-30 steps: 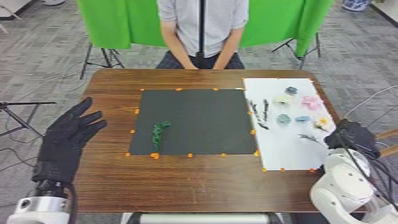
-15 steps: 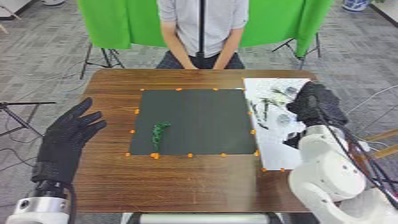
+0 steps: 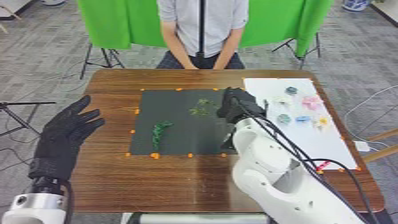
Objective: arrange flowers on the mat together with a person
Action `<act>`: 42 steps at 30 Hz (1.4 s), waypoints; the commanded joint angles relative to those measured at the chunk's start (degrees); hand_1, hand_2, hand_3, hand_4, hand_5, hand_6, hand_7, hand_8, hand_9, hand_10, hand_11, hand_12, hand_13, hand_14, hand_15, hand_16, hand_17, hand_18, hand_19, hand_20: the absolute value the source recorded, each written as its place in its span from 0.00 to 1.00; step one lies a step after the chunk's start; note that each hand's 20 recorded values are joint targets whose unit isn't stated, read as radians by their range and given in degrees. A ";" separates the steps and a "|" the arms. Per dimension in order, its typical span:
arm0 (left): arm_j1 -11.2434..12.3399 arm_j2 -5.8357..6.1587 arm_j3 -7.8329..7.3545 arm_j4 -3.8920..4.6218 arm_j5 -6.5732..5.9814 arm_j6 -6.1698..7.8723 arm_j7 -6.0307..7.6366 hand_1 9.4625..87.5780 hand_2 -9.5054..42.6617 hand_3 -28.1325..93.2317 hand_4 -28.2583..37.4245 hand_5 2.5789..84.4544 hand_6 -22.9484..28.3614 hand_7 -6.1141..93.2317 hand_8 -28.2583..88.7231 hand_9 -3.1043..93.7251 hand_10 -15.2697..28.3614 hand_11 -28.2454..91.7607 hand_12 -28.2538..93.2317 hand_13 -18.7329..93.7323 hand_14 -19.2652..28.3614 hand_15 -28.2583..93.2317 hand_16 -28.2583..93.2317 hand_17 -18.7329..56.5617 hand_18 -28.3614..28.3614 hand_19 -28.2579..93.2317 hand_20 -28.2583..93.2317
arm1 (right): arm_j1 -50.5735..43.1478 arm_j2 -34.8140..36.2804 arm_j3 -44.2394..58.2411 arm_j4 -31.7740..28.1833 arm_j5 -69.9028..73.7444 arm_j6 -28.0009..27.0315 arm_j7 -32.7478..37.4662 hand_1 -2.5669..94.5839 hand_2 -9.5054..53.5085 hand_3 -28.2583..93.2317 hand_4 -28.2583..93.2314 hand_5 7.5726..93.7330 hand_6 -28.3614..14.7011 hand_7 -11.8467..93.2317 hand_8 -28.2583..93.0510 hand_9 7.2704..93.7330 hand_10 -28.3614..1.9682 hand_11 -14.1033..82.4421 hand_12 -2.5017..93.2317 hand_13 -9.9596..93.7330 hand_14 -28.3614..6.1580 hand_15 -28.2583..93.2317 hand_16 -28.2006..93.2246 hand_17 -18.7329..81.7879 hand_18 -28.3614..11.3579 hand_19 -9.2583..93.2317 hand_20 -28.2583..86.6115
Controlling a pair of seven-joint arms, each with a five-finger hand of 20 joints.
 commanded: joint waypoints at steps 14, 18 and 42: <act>-4.99 2.81 2.52 0.91 0.47 -0.44 -1.48 0.14 0.34 0.87 0.00 0.39 0.59 0.20 0.15 0.36 0.80 0.46 0.30 0.35 0.96 0.68 0.13 0.10 0.87 0.63 0.29 | 11.57 -10.76 -12.39 14.40 4.74 -14.66 0.17 0.50 0.12 0.78 0.07 1.00 0.68 0.34 0.18 1.00 0.55 0.61 0.23 0.96 0.62 0.82 0.39 0.79 0.13 1.00 0.69; -5.61 3.04 2.97 1.10 0.32 -0.35 -1.48 0.14 0.33 0.87 0.00 0.39 0.59 0.20 0.15 0.36 0.80 0.46 0.30 0.35 0.96 0.68 0.13 0.10 0.87 0.63 0.29 | 11.69 -11.22 -13.08 15.12 3.85 -17.20 1.59 0.50 0.15 0.77 0.08 1.00 0.68 0.38 0.13 1.00 0.54 0.64 0.22 0.97 0.61 0.83 0.39 0.80 0.12 1.00 0.71; -2.91 3.73 2.94 0.70 -0.99 1.31 0.71 0.14 0.34 0.87 0.00 0.39 0.59 0.20 0.15 0.36 0.80 0.46 0.30 0.35 0.96 0.68 0.13 0.10 0.87 0.63 0.29 | 9.78 -8.15 -11.89 6.58 0.03 -10.61 -2.97 0.40 0.19 0.71 0.08 0.91 0.61 0.24 0.15 1.00 0.47 0.49 0.25 0.92 0.57 0.80 0.38 0.76 0.14 1.00 0.64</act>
